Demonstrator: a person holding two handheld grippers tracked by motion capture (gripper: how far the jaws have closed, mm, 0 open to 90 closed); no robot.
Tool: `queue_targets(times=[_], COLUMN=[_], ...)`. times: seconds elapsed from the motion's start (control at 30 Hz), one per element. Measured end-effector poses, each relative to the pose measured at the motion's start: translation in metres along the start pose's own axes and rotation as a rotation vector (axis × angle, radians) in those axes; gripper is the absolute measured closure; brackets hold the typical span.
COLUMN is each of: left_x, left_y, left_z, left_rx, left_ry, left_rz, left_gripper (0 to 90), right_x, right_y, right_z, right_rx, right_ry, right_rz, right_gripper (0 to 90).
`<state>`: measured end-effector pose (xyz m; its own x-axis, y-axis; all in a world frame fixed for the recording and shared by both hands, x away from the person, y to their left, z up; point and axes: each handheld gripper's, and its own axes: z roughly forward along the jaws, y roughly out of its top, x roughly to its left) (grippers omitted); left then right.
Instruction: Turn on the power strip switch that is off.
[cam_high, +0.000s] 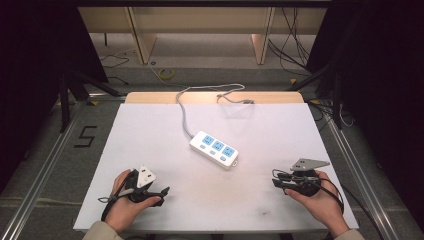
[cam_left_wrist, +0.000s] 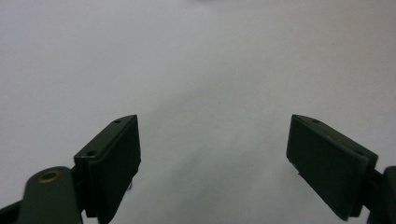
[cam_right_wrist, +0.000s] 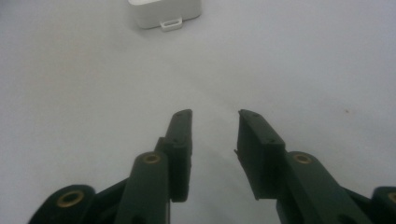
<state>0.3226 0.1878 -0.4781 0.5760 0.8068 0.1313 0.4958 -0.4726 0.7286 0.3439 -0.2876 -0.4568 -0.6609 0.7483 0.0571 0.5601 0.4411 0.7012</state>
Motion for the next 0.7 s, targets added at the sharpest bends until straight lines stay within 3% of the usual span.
queue_targets(times=[0.2,0.3,0.7], left_x=[0.0007,0.0007,0.0015], left_y=[0.0002,0.0002,0.0001], left_z=[-0.0007,-0.0008,-0.0007], left_rx=[-0.002,-0.001,0.006], left_ry=[0.006,0.007,0.012], left_rz=[-0.002,-0.002,0.001], left_gripper=[17.6,17.7,17.4], right_x=[0.0015,0.0021,0.0015], right_y=[0.0019,0.0035,0.0066], right_z=[-0.0003,-0.0017,-0.0011], right_rx=[0.02,0.034,0.072], right_ry=[-0.006,-0.02,-0.004], right_rz=[-0.018,-0.044,-0.036], right_gripper=[80.4,90.0,90.0])
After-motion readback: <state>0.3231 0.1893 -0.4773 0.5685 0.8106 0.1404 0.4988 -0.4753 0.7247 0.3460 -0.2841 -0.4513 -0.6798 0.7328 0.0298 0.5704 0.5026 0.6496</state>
